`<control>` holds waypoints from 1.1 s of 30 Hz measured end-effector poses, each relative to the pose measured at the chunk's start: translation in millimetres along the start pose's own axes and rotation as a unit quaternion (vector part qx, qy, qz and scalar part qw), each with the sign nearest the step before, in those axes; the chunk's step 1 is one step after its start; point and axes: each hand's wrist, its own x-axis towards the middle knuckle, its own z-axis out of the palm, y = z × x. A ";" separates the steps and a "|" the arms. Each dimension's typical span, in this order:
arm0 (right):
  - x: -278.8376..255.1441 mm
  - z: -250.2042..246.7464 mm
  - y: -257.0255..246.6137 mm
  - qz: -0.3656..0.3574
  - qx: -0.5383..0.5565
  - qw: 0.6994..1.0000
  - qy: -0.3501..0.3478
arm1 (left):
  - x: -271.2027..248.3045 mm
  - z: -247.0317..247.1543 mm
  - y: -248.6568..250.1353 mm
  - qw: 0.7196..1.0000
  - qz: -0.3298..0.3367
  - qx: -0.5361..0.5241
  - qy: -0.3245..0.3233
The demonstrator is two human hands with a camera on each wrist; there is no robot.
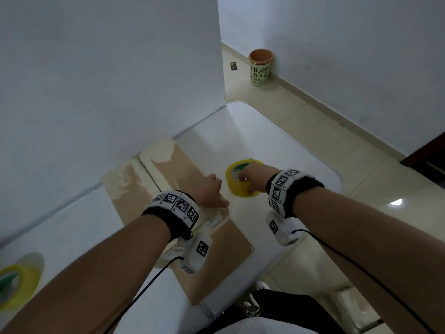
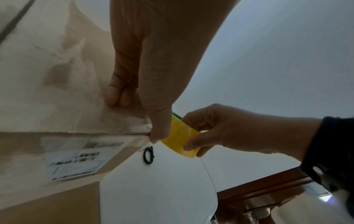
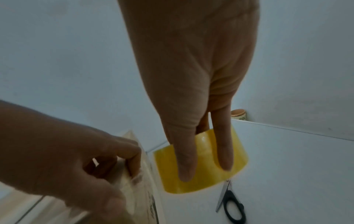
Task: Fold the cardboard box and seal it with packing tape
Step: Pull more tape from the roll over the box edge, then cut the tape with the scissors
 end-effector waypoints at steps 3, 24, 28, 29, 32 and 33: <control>5.5 2.5 2.0 0.004 -0.033 0.999 0.042 | -0.5 1.6 0.1 1.000 0.001 0.001 0.001; 12.3 -2.6 21.3 -0.114 -0.048 0.979 0.160 | 57.9 -39.5 -4.4 0.992 0.124 0.012 -0.025; 30.5 10.6 52.1 -0.021 0.258 0.900 0.350 | 56.9 -26.1 -18.5 0.992 0.106 -0.061 -0.003; 34.7 16.1 61.9 0.038 0.314 0.864 0.393 | 57.0 -23.1 -21.8 0.991 0.106 -0.086 0.005; 41.7 43.1 81.3 0.185 0.339 0.861 0.332 | 56.8 -19.3 -24.2 0.985 0.111 -0.130 0.012; 45.4 55.0 82.5 0.191 0.325 0.882 0.283 | 56.6 -19.7 -23.2 0.985 0.114 -0.133 0.010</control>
